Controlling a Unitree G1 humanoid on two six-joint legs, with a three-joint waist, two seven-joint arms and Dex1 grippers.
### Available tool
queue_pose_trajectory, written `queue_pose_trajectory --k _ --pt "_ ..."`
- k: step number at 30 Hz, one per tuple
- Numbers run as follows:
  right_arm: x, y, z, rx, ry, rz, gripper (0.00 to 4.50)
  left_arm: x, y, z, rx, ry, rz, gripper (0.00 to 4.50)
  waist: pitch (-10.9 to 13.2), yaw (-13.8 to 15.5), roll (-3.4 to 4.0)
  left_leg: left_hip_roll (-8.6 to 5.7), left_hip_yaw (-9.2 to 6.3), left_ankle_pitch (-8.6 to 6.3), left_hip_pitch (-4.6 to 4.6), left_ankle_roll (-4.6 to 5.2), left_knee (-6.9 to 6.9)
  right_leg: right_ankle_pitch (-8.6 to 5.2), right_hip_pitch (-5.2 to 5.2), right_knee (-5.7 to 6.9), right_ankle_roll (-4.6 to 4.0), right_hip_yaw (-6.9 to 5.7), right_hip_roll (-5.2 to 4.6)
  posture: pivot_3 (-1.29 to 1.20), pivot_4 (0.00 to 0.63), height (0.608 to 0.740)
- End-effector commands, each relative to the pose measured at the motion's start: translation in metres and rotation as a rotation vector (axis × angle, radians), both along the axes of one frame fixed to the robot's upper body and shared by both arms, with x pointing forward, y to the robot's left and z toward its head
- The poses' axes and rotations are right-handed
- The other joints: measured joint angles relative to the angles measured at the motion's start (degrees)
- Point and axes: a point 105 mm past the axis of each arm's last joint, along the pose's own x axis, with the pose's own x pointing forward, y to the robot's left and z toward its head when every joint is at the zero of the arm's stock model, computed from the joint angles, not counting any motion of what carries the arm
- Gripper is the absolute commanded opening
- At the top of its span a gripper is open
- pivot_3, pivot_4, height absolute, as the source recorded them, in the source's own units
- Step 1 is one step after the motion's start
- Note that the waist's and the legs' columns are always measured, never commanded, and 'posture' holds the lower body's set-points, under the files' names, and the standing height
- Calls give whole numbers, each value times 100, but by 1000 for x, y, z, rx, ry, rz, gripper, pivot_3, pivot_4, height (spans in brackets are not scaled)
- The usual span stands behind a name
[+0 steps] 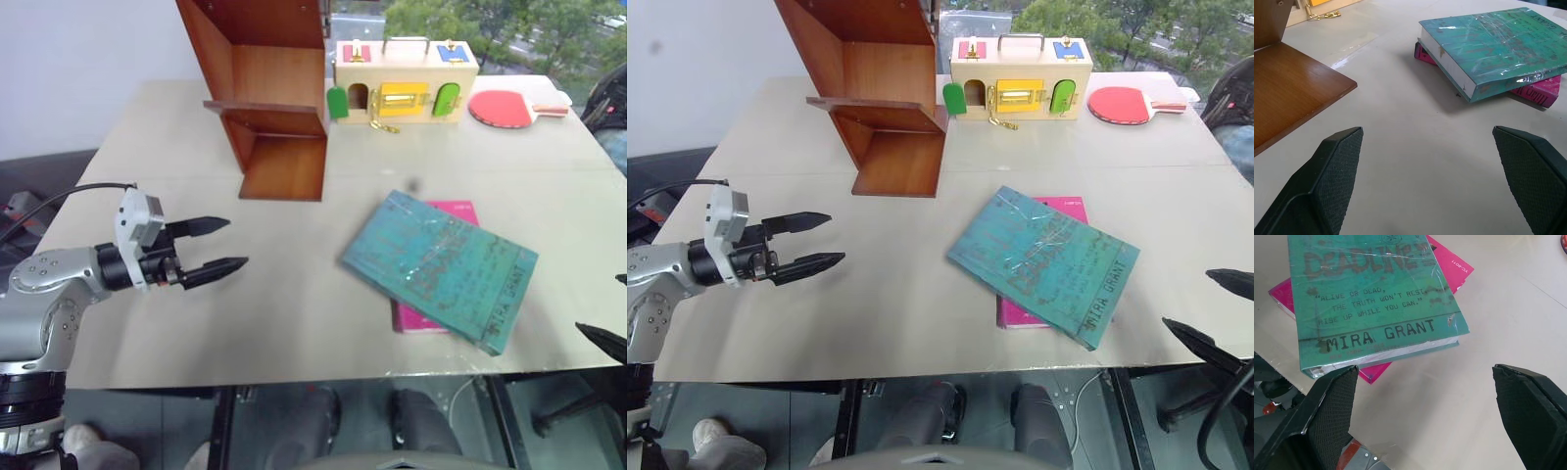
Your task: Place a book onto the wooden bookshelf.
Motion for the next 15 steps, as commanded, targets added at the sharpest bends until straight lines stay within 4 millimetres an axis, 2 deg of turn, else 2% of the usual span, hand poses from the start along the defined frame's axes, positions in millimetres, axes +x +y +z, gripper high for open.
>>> queue_pose_trajectory --k 1,6,9,12,15 --pt "2 0 0 -22 1 -6 4500 -1 -6 11 17 -51 -42 4448 0 0 0 0 0 -1 0 -2 0 0 0 0 0 0 0 0 150 740" --pt "5 0 -9 -35 38 -36 4500 -2 -21 15 -3 -84 -142 4448 0 4 1 0 0 -2 0 -4 1 0 1 0 0 -1 0 0 150 740" --pt "5 6 -21 -1 98 -34 3709 -4 -30 13 7 -117 -203 4500 0 2 -1 0 -2 2 -1 1 0 0 0 0 0 -2 0 0 150 740" --pt "7 13 -42 -8 165 -28 2361 -6 -41 13 5 -138 -261 4500 -1 1 0 0 0 3 -1 3 1 0 0 0 0 -1 0 0 150 740" --pt "10 29 -58 28 202 10 939 -5 -51 14 -4 -158 -289 4500 0 1 0 0 -1 4 -2 3 2 0 -1 0 0 -1 -1 0 150 740"
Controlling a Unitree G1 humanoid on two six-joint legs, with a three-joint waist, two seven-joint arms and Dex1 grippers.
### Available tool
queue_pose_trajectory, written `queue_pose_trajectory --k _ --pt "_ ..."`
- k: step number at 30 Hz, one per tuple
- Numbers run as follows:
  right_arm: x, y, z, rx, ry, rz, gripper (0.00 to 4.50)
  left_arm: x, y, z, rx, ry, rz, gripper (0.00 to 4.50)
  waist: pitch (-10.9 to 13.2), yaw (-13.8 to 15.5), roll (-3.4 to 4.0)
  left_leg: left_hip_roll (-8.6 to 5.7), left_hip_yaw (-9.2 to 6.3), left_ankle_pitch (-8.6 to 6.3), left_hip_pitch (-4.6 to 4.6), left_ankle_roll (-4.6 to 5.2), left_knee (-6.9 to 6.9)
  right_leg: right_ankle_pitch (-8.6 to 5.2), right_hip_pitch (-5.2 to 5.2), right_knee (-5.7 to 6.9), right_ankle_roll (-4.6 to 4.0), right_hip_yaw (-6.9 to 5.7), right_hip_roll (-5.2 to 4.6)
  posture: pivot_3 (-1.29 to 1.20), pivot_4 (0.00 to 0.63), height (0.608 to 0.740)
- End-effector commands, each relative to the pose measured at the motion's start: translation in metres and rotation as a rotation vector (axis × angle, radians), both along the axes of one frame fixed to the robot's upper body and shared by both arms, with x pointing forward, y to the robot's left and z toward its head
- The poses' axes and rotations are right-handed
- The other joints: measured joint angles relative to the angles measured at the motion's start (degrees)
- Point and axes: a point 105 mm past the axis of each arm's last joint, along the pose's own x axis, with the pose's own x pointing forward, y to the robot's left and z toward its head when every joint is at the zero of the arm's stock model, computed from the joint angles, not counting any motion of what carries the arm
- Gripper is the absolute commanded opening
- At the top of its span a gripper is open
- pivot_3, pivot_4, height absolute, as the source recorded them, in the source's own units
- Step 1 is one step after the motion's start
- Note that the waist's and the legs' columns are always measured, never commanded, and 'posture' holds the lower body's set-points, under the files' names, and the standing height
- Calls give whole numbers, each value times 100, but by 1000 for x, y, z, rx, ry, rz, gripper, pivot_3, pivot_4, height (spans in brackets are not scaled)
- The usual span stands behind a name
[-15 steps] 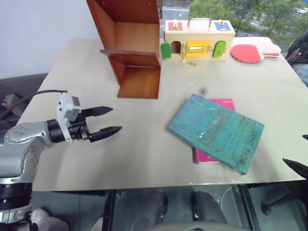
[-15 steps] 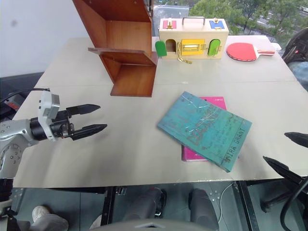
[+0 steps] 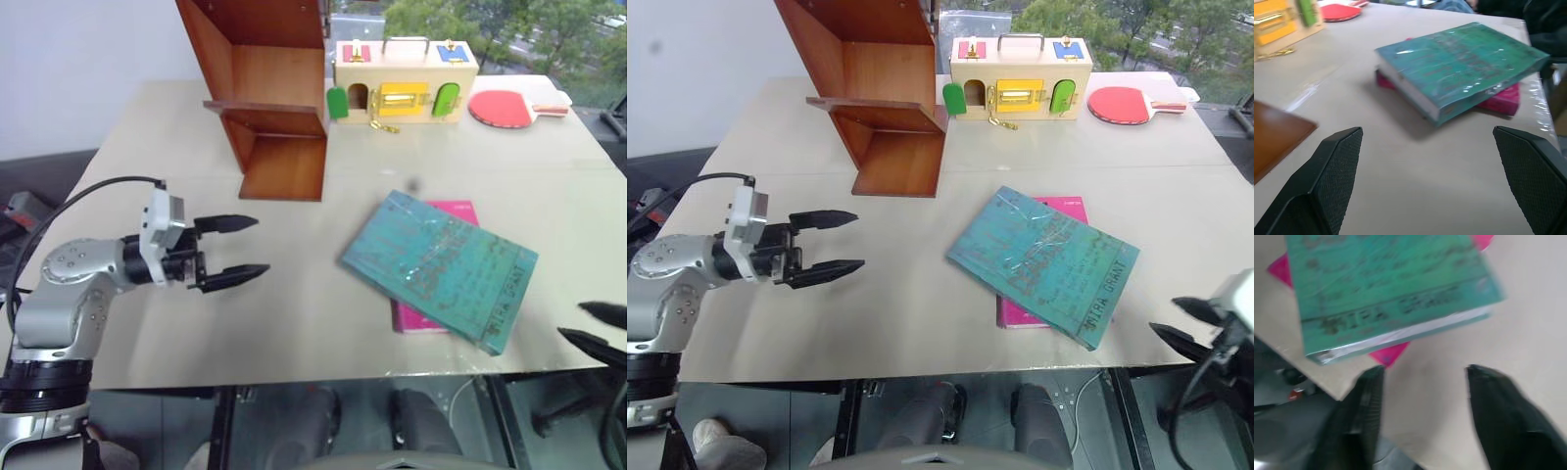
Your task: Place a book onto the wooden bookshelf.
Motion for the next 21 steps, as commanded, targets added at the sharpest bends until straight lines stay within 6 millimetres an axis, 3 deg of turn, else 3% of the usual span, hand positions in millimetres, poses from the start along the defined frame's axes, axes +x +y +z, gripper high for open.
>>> queue_pose_trajectory --k 1,2,6,10,18,21 --pt "3 18 -10 15 5 37 378 -4 -13 12 6 -73 -56 4500 0 -2 1 0 0 0 0 0 0 0 -1 0 0 0 0 0 150 740" --pt "5 20 -12 19 6 37 24 -4 -14 12 4 -70 -60 4500 0 -5 0 0 0 1 0 -1 1 0 -1 1 0 0 0 0 150 740" --pt "7 50 -16 106 -1 113 24 -11 -17 4 16 -49 -83 4500 0 -10 2 0 0 4 1 -5 0 0 -1 1 0 1 2 0 150 740" --pt "7 67 -13 174 -8 148 24 -14 -20 -1 13 -23 -84 4500 0 -3 1 0 -4 4 0 -6 0 0 -1 1 0 -2 2 0 150 740" --pt "11 80 -14 211 -21 164 24 -20 -35 -11 -3 11 -109 4500 0 -1 0 -1 -3 4 1 -5 2 1 -1 1 0 -2 3 0 150 740" --pt "-11 76 -4 230 32 193 24 -20 -35 -13 -8 24 -111 4500 -3 28 11 -1 -2 4 0 -5 2 1 -1 2 0 -1 3 0 150 740"
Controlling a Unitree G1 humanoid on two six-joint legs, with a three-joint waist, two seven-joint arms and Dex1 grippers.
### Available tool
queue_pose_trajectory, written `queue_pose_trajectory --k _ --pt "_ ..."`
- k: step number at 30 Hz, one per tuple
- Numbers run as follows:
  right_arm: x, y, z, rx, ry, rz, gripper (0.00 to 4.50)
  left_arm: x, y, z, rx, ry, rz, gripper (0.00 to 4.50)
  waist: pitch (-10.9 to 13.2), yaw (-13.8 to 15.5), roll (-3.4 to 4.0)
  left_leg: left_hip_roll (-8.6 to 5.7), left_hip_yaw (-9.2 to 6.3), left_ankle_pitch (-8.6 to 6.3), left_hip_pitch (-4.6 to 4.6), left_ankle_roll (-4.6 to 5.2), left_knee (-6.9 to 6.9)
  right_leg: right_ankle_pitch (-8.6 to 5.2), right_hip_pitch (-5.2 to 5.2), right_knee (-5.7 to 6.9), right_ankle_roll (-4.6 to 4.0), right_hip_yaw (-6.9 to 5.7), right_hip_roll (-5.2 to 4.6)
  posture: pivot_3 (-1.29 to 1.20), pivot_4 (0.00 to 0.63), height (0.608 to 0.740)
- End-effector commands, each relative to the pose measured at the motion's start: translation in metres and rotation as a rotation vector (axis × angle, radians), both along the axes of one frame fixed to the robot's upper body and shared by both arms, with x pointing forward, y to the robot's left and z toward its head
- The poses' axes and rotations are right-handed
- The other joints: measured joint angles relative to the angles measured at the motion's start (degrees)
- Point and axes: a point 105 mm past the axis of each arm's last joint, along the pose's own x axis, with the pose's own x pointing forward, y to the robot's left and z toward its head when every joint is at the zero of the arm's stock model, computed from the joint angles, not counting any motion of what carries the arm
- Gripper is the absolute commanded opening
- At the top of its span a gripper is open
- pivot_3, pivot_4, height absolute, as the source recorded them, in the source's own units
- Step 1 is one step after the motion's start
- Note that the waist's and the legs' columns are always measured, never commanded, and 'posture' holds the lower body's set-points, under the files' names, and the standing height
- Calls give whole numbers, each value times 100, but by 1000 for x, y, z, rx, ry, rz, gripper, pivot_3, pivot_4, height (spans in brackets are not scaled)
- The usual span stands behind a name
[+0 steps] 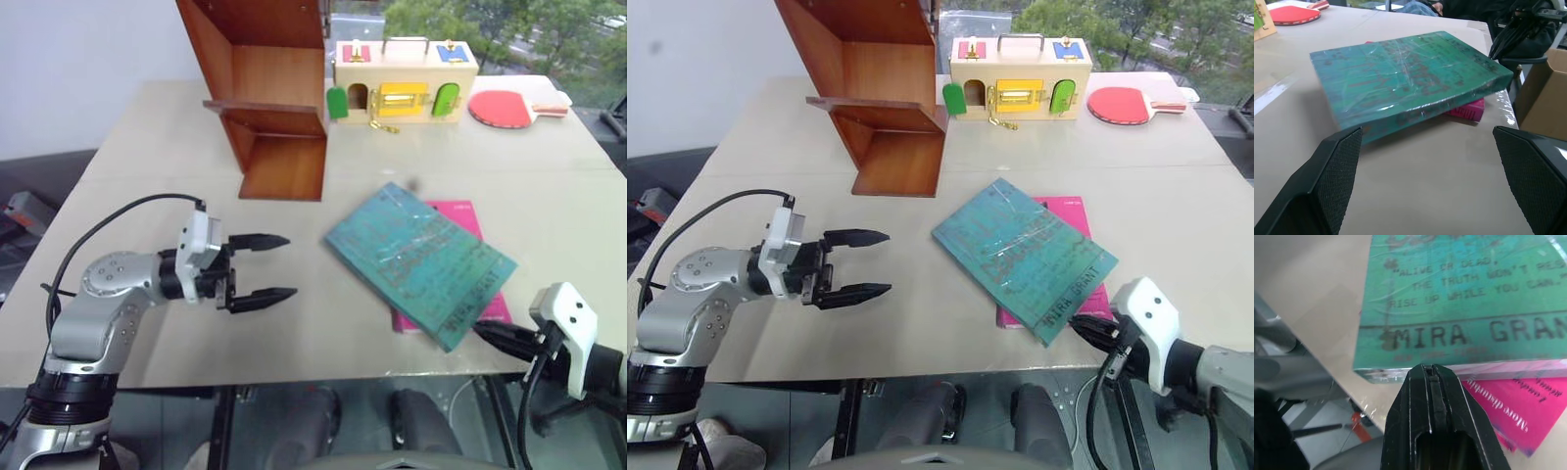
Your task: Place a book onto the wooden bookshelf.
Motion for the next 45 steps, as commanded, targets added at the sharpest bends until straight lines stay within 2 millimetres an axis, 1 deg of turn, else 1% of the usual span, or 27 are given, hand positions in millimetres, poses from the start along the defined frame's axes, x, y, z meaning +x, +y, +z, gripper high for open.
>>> queue_pose_trajectory --k 1,2,5,7,9,11,13,15,17,19,22,23,28,31,33,37,41,45 --pt "-23 3 22 18 -6 62 24 -4 -3 2 -5 -8 -13 4500 -5 29 3 -3 -4 0 -2 1 -2 0 0 0 0 -4 -3 0 150 740" --pt "-26 3 26 29 -10 69 24 -4 -3 1 -5 -6 -14 4500 -5 24 -1 -2 -7 0 0 0 -2 0 2 0 0 -6 0 0 150 740" --pt "-30 15 49 62 -95 147 24 -4 -3 -2 -3 4 -29 4500 -6 -9 -1 -1 -4 -3 2 5 0 1 3 0 1 -2 0 0 150 740" --pt "-22 29 61 107 -149 192 24 -4 -3 -3 -2 8 -37 4500 -7 -40 -7 1 2 -4 7 7 -1 1 4 1 1 4 1 0 150 740" --pt "-11 46 64 150 -160 237 24 -4 -2 -3 1 14 -43 4500 -12 -46 -14 15 20 -5 16 7 0 7 7 0 -8 -7 -5 0 150 740" --pt "7 58 60 135 -165 245 24 -4 -1 -4 6 16 -51 4500 -10 -65 -16 27 35 -5 29 7 0 10 11 1 -13 -18 -13 0 150 740" --pt "30 76 56 131 -177 263 24 -4 1 -4 17 11 -58 4500 -9 -58 -16 30 35 -3 27 4 -1 11 6 0 -20 -24 -18 0 150 740" --pt "42 95 56 153 -175 317 24 -3 4 -3 22 7 -46 4500 -7 -71 -19 30 35 1 16 -2 -1 14 -4 0 -17 -24 -16 0 150 740" --pt "54 109 55 160 -174 337 24 -4 7 -3 30 9 -38 4500 -7 -65 -19 28 42 13 0 -23 -2 15 -23 -1 -18 -27 -16 0 150 740" --pt "62 124 53 168 -164 372 24 -7 11 -5 38 18 -28 4500 -8 -68 -22 26 40 13 -6 -22 -1 16 -28 0 -18 -30 -17 0 150 740" --pt "68 144 47 175 -120 443 24 -9 16 -7 46 25 1 4500 -8 -75 -21 20 41 6 -15 -17 -4 17 -39 -3 -18 -30 -19 0 150 740" --pt "73 150 45 174 -107 457 24 -9 18 -8 49 29 14 4500 -8 -95 -21 20 40 3 -19 -17 -4 16 -41 -3 -19 -31 -19 0 150 740" --pt "98 181 39 97 -102 512 24 -7 27 -9 67 26 49 4500 -7 -167 -18 21 42 2 -11 -18 -1 17 -41 5 -18 -30 -15 0 150 740" --pt "106 200 25 -10 -100 557 24 -5 32 -7 77 11 71 4500 -7 -183 -17 23 41 2 -4 -20 -2 19 -42 17 -22 -30 -11 0 150 740" --pt "111 204 20 -75 -117 565 24 -4 34 -6 81 3 83 4500 -7 -184 -17 23 40 3 -4 -23 -2 19 -44 21 -22 -31 -9 0 150 740" --pt "115 201 15 -178 -145 588 24 -5 37 -5 86 -11 97 4500 -7 -173 -17 17 41 3 -14 -24 0 20 -56 18 -23 -31 -9 0 150 740" --pt "132 187 10 -311 -202 562 24 -4 35 -4 81 -28 102 4500 -7 -184 -17 19 42 2 -15 -25 0 19 -61 20 -23 -27 -9 0 150 740" --pt "144 179 15 -336 -227 536 24 -4 33 -2 72 -30 102 4500 -7 -185 -17 21 42 3 -15 -29 -1 20 -64 28 -23 -27 -8 0 150 740"
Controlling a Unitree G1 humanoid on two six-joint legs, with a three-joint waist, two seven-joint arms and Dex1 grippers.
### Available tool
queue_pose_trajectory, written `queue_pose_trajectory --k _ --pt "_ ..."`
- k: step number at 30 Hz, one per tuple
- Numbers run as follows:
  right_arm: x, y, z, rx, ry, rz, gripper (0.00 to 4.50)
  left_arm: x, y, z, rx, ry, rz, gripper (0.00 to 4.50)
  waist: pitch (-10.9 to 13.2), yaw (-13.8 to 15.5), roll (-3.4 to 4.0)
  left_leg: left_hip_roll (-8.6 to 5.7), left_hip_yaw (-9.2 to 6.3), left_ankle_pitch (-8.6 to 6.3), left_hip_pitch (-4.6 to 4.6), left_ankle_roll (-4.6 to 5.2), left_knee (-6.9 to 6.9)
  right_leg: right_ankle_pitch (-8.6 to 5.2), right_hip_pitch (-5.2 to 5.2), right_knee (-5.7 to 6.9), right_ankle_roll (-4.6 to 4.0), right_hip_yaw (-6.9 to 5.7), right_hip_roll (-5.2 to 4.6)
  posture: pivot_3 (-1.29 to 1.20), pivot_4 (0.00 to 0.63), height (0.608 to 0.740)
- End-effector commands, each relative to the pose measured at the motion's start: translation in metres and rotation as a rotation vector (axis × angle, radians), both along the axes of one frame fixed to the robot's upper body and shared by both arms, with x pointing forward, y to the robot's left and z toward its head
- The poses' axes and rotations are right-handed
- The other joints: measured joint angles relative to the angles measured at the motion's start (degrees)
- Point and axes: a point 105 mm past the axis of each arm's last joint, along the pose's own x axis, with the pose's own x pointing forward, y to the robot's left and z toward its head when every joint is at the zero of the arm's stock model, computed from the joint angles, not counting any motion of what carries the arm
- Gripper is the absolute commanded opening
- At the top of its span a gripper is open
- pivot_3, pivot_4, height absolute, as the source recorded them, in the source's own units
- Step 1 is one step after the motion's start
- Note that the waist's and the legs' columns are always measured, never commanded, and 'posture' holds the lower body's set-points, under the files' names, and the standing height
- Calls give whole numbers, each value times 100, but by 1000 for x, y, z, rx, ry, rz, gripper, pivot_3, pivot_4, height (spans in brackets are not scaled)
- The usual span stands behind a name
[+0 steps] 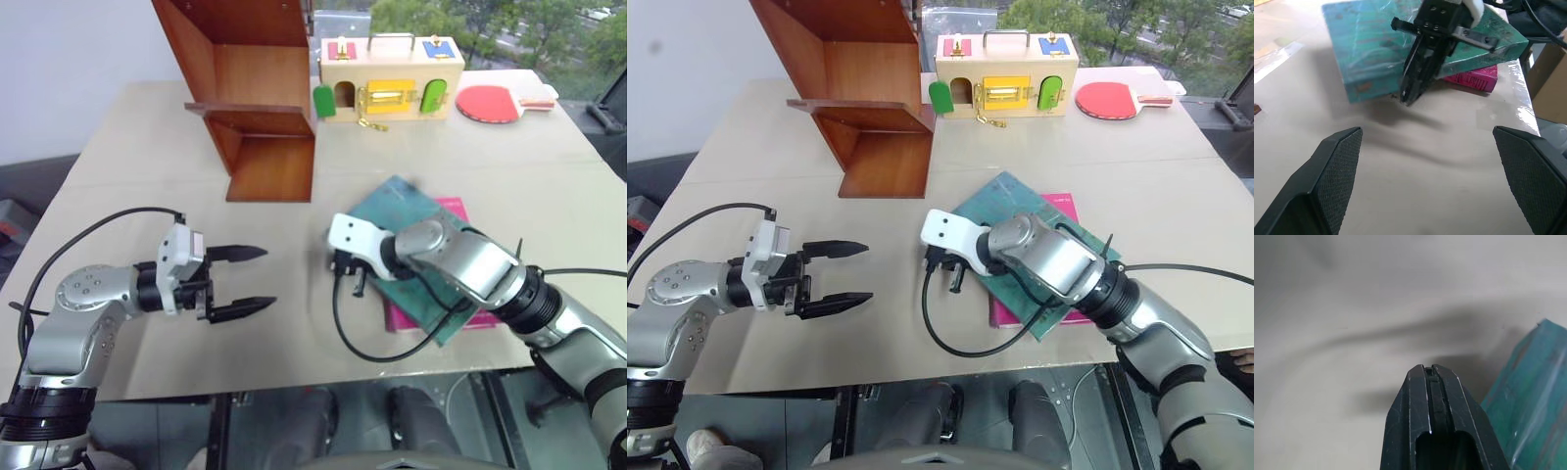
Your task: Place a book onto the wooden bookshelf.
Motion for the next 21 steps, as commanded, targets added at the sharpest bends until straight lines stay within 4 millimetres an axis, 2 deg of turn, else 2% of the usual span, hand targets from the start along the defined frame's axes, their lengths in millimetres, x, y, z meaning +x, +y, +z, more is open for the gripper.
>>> queue_pose_trajectory --k 1,9,10,13,15,17,19,21 --pt "11 -3 16 -3 -77 4 24 -2 -2 12 -3 -55 -9 4500 0 -2 0 0 1 0 0 0 0 0 0 1 0 1 0 0 150 740" --pt "29 -15 30 9 -117 -44 24 -5 -4 23 -57 -38 -24 4500 0 -4 0 0 3 -1 0 -1 0 0 -3 3 0 5 0 0 150 740" --pt "28 -13 40 67 -103 -45 24 -6 -3 26 -66 -42 -25 4500 0 -4 0 0 3 -1 0 -1 0 0 -3 3 0 5 0 0 150 740" --pt "16 -12 87 311 -70 -29 24 -6 -6 33 -106 -42 -27 4500 2 -2 1 0 5 -1 -8 -2 -1 0 -13 5 0 10 0 0 150 740" --pt "5 -23 111 424 -103 -21 24 -6 -9 34 -129 -28 -26 4500 2 7 0 0 7 -1 -20 -2 0 0 -29 15 0 14 -1 0 150 740" --pt "-6 -33 125 503 -138 -7 24 -6 -11 35 -143 -19 -17 4500 1 26 0 0 4 -1 -22 -2 -1 0 -29 13 -1 9 -1 0 150 740" --pt "-17 -52 136 575 -212 -19 24 0 -17 35 -171 -11 7 4500 0 27 -2 -1 6 -1 -22 -2 -1 0 -27 8 -1 10 -1 0 150 740" --pt "-25 -77 135 576 -228 -70 24 6 -27 31 -197 9 32 4500 0 79 -2 -2 8 -1 -22 -1 -2 0 -26 9 -1 10 -3 0 150 740"
